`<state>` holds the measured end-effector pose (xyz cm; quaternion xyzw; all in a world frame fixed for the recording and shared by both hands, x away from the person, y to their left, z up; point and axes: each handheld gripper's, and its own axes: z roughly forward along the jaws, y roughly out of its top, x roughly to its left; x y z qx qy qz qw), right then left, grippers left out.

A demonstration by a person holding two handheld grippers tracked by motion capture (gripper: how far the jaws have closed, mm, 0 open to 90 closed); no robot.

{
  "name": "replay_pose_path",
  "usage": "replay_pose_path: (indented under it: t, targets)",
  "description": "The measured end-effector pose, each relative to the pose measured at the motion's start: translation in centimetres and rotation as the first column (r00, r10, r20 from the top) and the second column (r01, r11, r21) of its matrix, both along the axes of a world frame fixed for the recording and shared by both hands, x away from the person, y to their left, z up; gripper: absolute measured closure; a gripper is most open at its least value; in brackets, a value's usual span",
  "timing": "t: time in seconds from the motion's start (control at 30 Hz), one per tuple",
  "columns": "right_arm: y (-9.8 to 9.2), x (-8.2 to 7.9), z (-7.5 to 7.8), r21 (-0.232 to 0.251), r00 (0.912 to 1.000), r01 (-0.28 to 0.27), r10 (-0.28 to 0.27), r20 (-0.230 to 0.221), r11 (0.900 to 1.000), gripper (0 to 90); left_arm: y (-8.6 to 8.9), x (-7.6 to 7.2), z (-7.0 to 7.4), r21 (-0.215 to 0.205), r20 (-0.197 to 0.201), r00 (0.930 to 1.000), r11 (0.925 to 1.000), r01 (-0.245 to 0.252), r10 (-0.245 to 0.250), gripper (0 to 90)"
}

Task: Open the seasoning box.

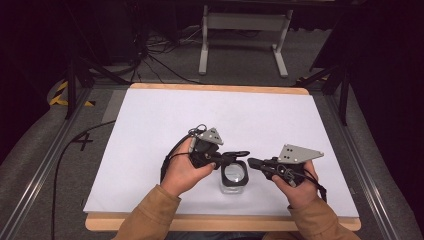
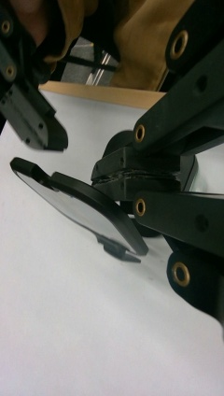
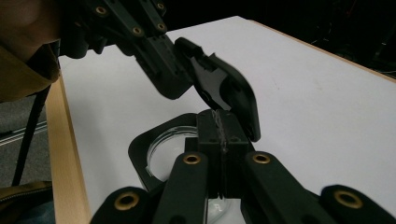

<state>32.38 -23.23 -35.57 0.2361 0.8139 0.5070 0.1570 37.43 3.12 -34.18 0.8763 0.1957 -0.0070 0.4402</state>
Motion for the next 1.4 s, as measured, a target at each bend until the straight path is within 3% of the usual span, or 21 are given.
replay_pose_path:
  t: [0.3, 0.43, 0.47, 0.6, 0.77, 0.97, 1.23, 1.4]
  targets:
    - [-0.3, -0.3, -0.7, -0.036, 0.9977, -0.015, 0.013, -0.066, 0.999, 90.0, 0.3, 1.4, -0.2, -0.058, 0.001, 0.9987, 0.997, -0.051, 0.051, 88.9]
    - [-0.4, -0.3, -1.3, -0.08, 0.9964, 0.002, -0.009, -0.085, 0.997, 90.0, 0.3, 1.8, -0.3, -0.064, 0.003, 0.9984, 0.9964, -0.056, 0.056, 88.9]
    - [-0.6, -0.1, -2.0, -0.1, 0.9939, 0.013, -0.024, -0.107, 0.995, 90.0, 0.3, 2.0, -0.3, -0.068, 0.007, 0.9982, 0.9959, -0.059, 0.06, 88.9]
    - [-0.7, 0.0, -2.7, -0.118, 0.9896, 0.016, -0.033, -0.14, 0.993, 90.0, 0.4, 2.4, -0.2, -0.074, 0.004, 0.998, 0.9952, -0.063, 0.064, 88.9]
    - [-0.2, 0.0, -4.1, -0.205, 0.9813, 0.0, -0.039, -0.188, 0.979, 90.0, 0.4, 2.7, -0.2, -0.095, 0.005, 0.9973, 0.9929, -0.072, 0.073, 88.9]
    - [0.6, -0.2, -5.2, -0.252, 0.972, -0.033, -0.028, -0.233, 0.967, 90.0, 0.5, 3.0, -0.3, -0.106, -0.005, 0.9966, 0.9909, -0.083, 0.083, 88.6]
    - [1.1, -0.7, -5.6, -0.276, 0.9594, -0.072, -0.009, -0.282, 0.958, 90.0, 0.5, 3.3, -0.4, -0.111, -0.016, 0.9958, 0.9896, -0.091, 0.09, 88.8]
    - [1.2, -0.7, -5.6, -0.275, 0.9586, -0.079, -0.003, -0.285, 0.958, 90.0, 0.6, 3.4, -0.4, -0.115, -0.023, 0.996, 0.9895, -0.089, 0.087, 88.7]
